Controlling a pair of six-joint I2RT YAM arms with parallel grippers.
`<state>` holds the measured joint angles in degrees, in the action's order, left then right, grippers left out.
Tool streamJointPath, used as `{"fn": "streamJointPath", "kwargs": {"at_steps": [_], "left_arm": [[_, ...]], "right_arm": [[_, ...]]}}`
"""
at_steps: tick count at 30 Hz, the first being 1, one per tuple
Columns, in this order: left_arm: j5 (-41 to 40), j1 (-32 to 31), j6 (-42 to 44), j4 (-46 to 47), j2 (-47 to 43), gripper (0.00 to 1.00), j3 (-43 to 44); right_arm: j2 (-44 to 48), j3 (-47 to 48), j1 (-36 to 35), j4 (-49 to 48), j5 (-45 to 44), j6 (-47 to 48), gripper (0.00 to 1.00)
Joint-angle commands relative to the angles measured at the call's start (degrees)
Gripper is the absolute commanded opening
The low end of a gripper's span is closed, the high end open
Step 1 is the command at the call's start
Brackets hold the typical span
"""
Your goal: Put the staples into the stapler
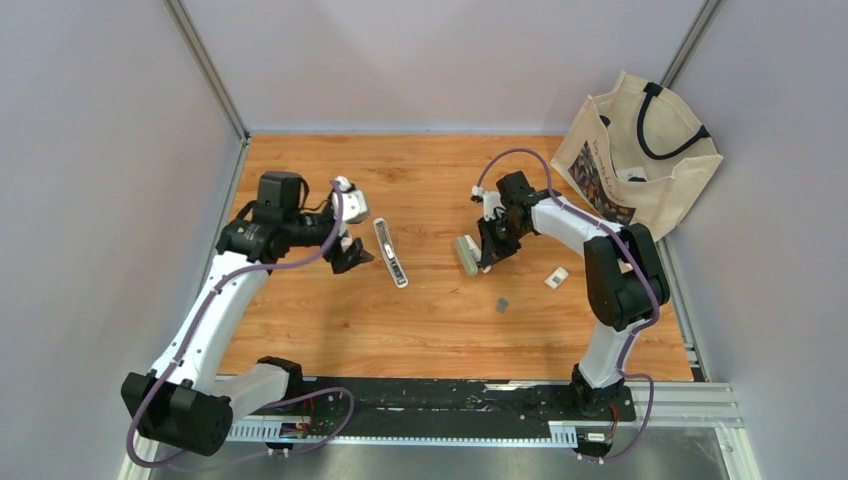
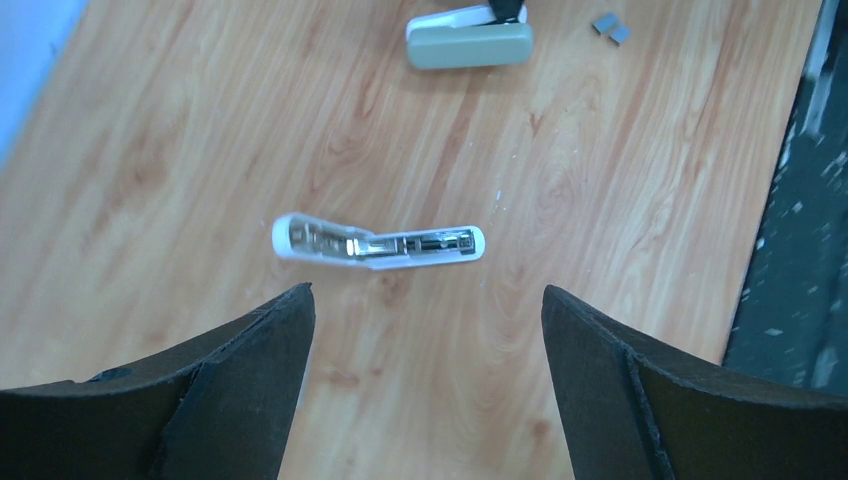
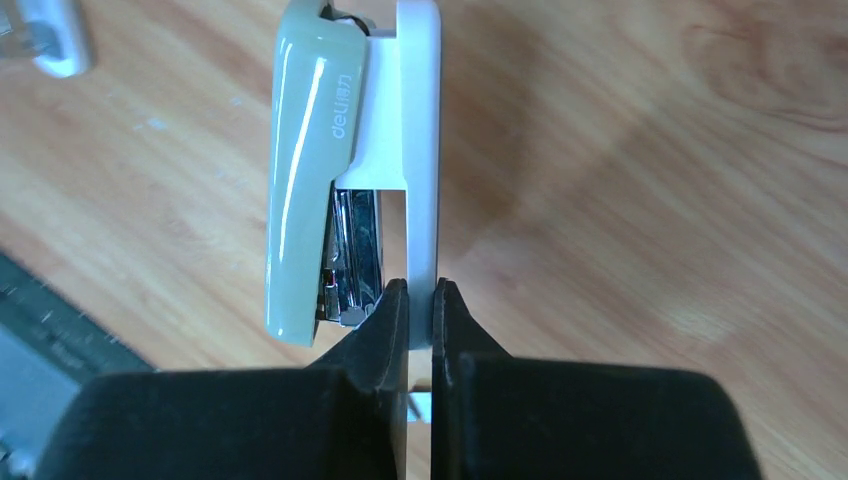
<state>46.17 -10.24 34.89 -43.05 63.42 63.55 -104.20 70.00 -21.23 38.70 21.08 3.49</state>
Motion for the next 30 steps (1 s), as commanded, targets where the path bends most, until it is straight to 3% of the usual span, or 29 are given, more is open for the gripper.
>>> {"fn": "streamJointPath", "kwargs": {"at_steps": [1,5,14,20,30], "left_arm": [[-10.0,-12.0,20.6,-0.2,-2.3,0.93,1.3],[-20.1,-22.1,28.4,2.9,1.3,0.95,2.4],[-28.1,-38.2,38.1,4.8,14.3,0.89,6.3],[-29.8,-43.3,38.8,3.7,19.7,0.83,8.0],[-31.1,-45.4,35.3,6.1,23.0,0.76,8.3]], "right_arm": [[1.8,4.3,-0.1,5.0,15.0,3.9,0.0],[0.1,6.1,-0.2,10.1,24.6,7.2,0.0],[-0.4,7.4,-1.4,17.2,35.8,15.0,0.0],[-0.6,7.8,-1.7,19.7,39.3,17.7,0.0],[-1.6,8.9,-1.8,23.9,42.4,21.5,0.0]]}}
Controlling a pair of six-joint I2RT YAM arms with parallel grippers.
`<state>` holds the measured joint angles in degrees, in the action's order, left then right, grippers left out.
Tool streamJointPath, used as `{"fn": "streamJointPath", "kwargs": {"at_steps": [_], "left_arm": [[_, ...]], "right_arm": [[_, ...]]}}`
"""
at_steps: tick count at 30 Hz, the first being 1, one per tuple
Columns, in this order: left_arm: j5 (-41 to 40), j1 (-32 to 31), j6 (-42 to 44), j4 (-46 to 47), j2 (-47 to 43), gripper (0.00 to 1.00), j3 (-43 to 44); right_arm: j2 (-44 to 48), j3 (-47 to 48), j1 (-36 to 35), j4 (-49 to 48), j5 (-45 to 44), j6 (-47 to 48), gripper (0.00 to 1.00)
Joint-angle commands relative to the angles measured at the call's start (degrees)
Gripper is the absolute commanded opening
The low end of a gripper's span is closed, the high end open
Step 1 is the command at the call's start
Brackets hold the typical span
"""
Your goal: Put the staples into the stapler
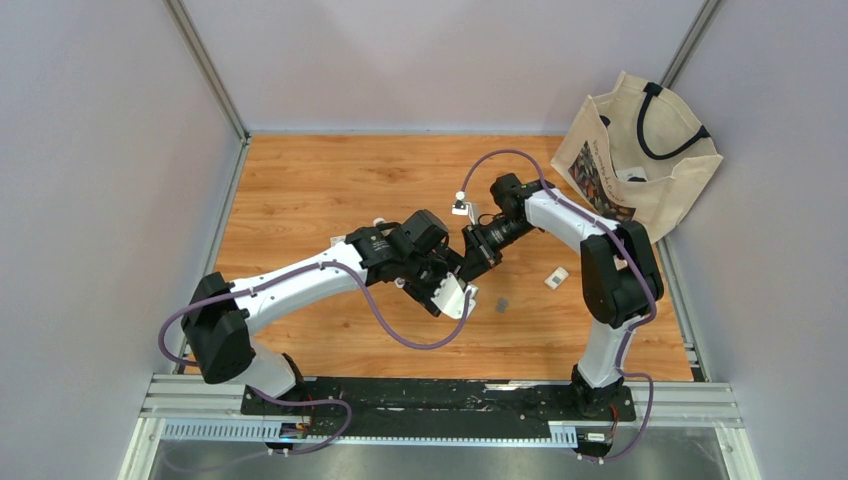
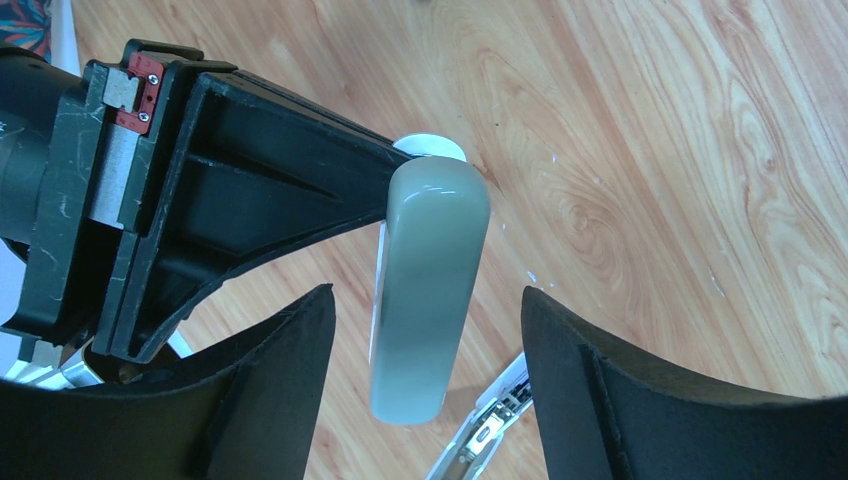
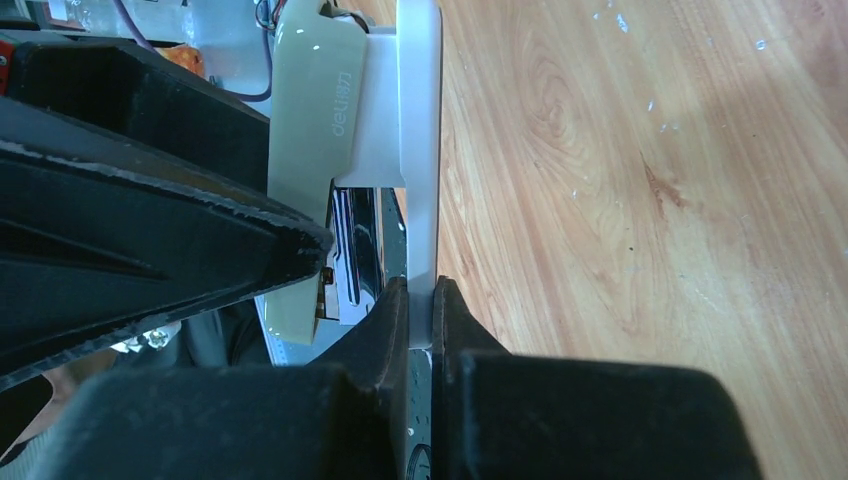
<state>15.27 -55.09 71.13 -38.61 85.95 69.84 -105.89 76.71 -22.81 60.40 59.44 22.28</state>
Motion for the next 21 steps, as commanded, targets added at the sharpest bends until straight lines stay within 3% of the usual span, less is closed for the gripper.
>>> {"fn": "streamJointPath", "kwargs": {"at_steps": [1,10,21], "left_arm": [[-0.1,-0.6,-1.3,2.0,0.4,0.74,1.7],[1.7,-1.2,-2.6,2.6,0.7,0.65,1.1],[2.8,-1.7,-4.1,2.0,1.4,0.45,1.3]], "right_arm": [[0.1,2.1,-0.2,2.2,4.2,2.8,0.0],[-2.0,3.6,-0.2,6.5,6.7,6.4,0.0],[-1.9,3.5,-0.5,6.6,7.4,6.4,0.0]]}}
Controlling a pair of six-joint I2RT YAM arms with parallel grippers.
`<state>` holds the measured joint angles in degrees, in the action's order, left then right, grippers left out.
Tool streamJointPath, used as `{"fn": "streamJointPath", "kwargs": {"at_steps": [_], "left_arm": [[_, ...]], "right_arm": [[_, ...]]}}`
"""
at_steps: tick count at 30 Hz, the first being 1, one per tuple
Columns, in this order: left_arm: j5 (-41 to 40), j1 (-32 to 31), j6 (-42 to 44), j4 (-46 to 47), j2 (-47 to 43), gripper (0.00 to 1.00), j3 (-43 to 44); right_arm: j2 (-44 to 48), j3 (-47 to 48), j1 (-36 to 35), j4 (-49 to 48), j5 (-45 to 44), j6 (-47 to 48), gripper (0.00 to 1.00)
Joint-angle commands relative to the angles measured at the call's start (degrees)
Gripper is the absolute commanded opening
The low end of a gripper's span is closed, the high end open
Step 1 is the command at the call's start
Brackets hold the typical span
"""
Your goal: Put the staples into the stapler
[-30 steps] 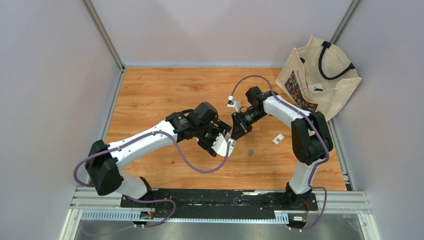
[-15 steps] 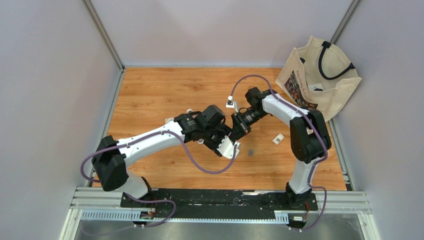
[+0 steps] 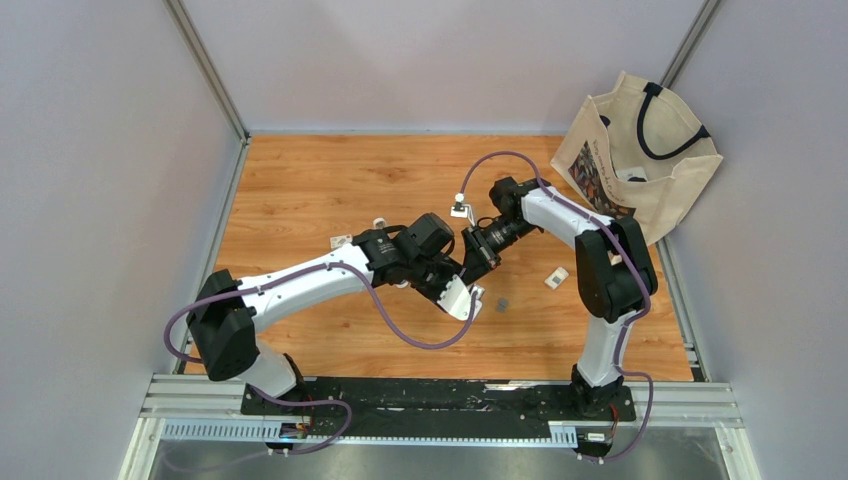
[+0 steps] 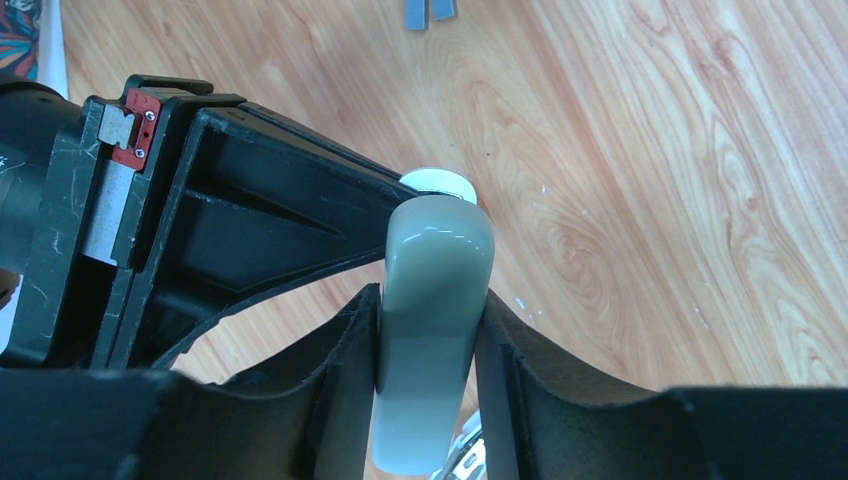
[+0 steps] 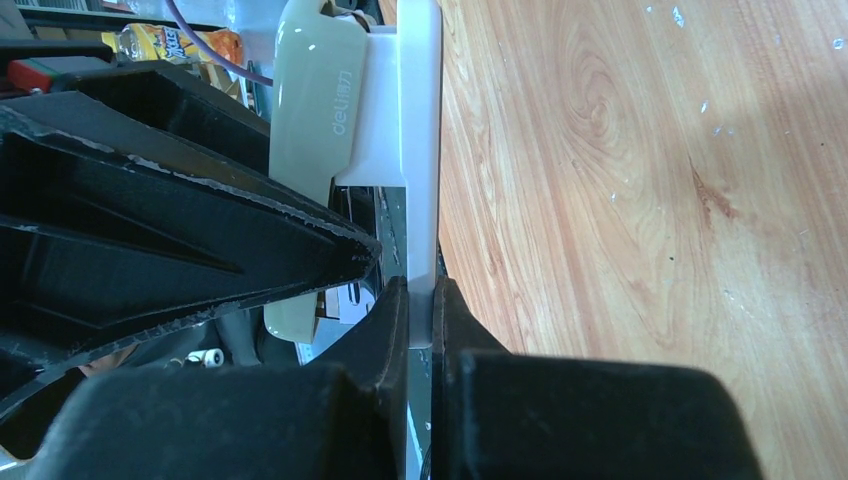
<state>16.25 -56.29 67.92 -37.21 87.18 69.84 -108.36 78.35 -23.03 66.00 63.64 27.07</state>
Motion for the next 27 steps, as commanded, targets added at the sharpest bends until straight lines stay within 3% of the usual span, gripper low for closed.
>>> {"fn": "streamJointPath", "kwargs": {"at_steps": [1,4,8,11,16,22,27], "left_arm": [[1.9,-0.6,-1.2,0.6,0.2,0.38,1.3],[1.6,-0.5,-2.0,1.2,0.0,0.14,1.3],[1.5,-0.7,-3.1,1.9,-0.5,0.13,0.8],[1.9,-0.6,-3.4,2.2,-1.2,0.13,0.0],[2.3,-0.6,-3.0,2.8,-2.6,0.09,-2.4],[2.3,-0.7,-3.7,3.5,-3.9,0.08,-4.3],[-0.1,-0.5,-11.0,1.7,-1.7,0.0,-0.3]], "right_arm": [[0.5,2.0,-0.3,0.9,3.1,1.6,0.0],[0.4,2.0,-0.3,0.9,2.8,1.6,0.0],[0.2,2.2,-0.2,1.0,2.5,1.4,0.01],[-0.2,2.7,0.3,1.1,2.3,1.1,0.19],[-0.7,4.0,2.1,3.0,2.7,1.7,0.38],[-0.2,5.0,5.1,4.9,3.7,2.7,0.43],[3.8,4.9,6.1,3.3,0.4,2.9,0.46]]}}
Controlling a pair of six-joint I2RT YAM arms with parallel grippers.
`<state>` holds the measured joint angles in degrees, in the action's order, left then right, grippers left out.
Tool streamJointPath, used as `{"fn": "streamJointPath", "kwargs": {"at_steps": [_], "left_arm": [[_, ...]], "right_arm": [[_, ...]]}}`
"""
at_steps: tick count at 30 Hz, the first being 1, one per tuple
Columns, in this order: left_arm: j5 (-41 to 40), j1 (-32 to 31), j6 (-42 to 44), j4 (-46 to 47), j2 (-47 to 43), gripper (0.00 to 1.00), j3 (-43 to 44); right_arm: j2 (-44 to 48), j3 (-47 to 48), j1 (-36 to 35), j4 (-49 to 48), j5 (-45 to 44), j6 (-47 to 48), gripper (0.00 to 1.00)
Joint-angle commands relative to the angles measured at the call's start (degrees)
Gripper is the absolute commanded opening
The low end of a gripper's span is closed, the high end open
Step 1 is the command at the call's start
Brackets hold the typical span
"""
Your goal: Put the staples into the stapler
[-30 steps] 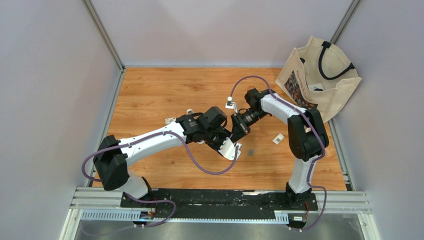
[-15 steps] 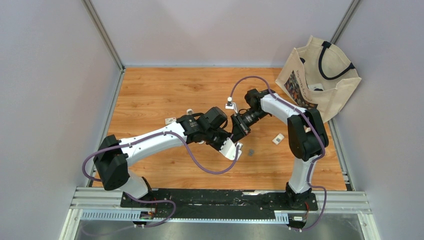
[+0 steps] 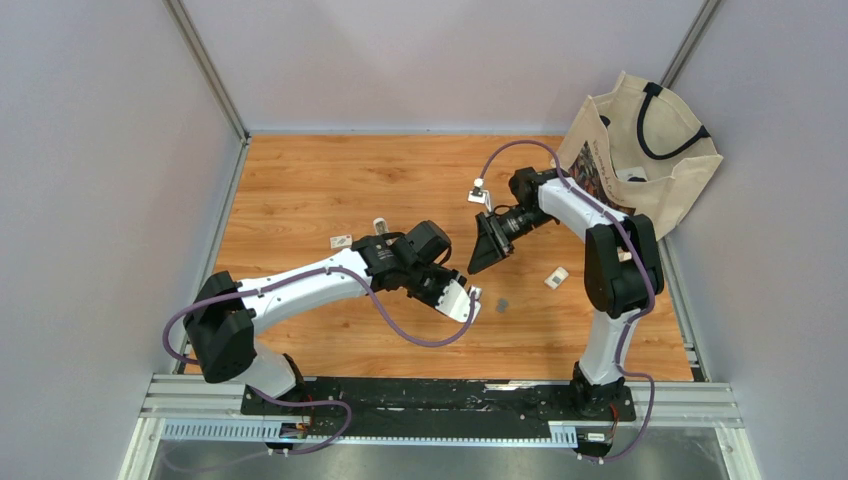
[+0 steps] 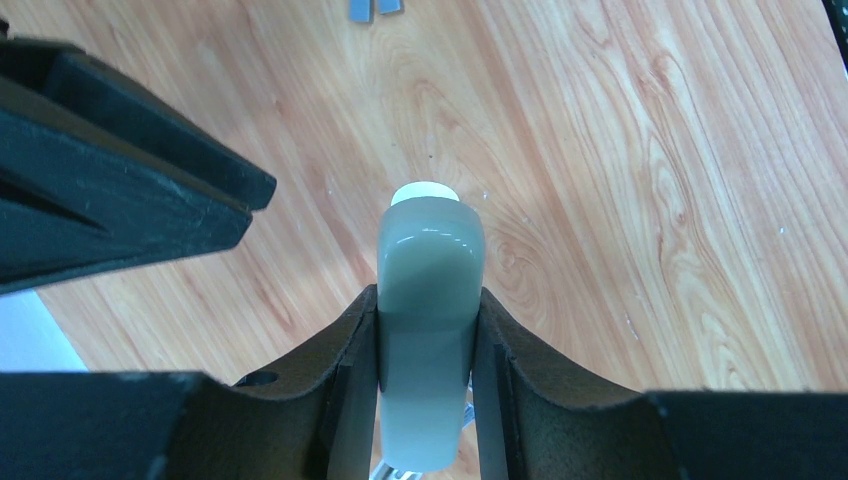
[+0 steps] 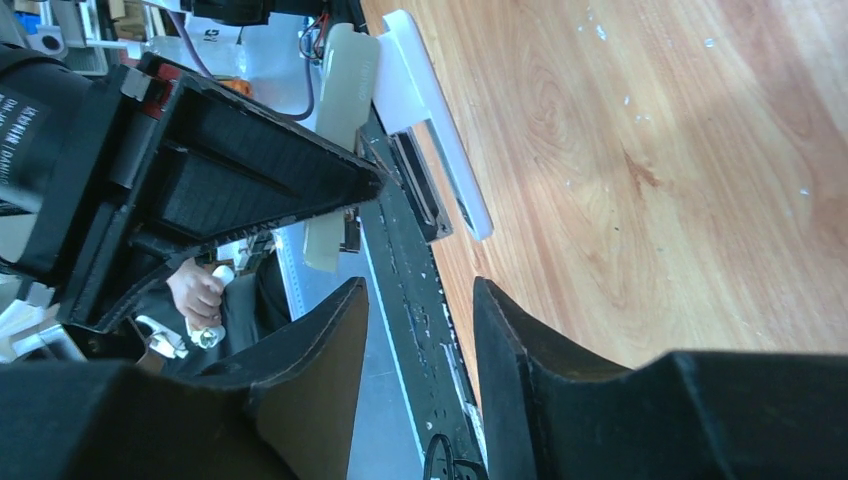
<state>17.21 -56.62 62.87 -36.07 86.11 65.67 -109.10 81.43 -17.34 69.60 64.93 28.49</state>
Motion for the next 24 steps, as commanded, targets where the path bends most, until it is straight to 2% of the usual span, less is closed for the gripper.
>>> {"fn": "streamJointPath", "kwargs": {"at_steps": [1,7,14,18,24], "left_arm": [[-1.6,-0.2,-7.5,0.4,-0.2,0.0,4.8],[1.1,2.3,-16.0,0.5,0.3,0.0,8.0],[13.9,9.0,-27.3,-0.4,2.4,0.0,14.5],[21.4,11.5,-31.2,0.1,4.7,0.0,16.3],[25.8,11.5,-34.0,1.4,6.6,0.0,17.9]], "right_arm": [[5.8,1.5,0.7,-1.7,-2.2,0.7,0.47],[16.4,-4.1,1.9,-13.2,-10.8,-0.9,0.51],[36.9,-20.7,1.9,-37.5,-16.3,1.8,0.55],[46.5,-30.1,1.7,-51.3,-16.1,-0.3,0.64],[43.7,-28.3,0.9,-50.3,-12.1,-0.6,0.64]]}}
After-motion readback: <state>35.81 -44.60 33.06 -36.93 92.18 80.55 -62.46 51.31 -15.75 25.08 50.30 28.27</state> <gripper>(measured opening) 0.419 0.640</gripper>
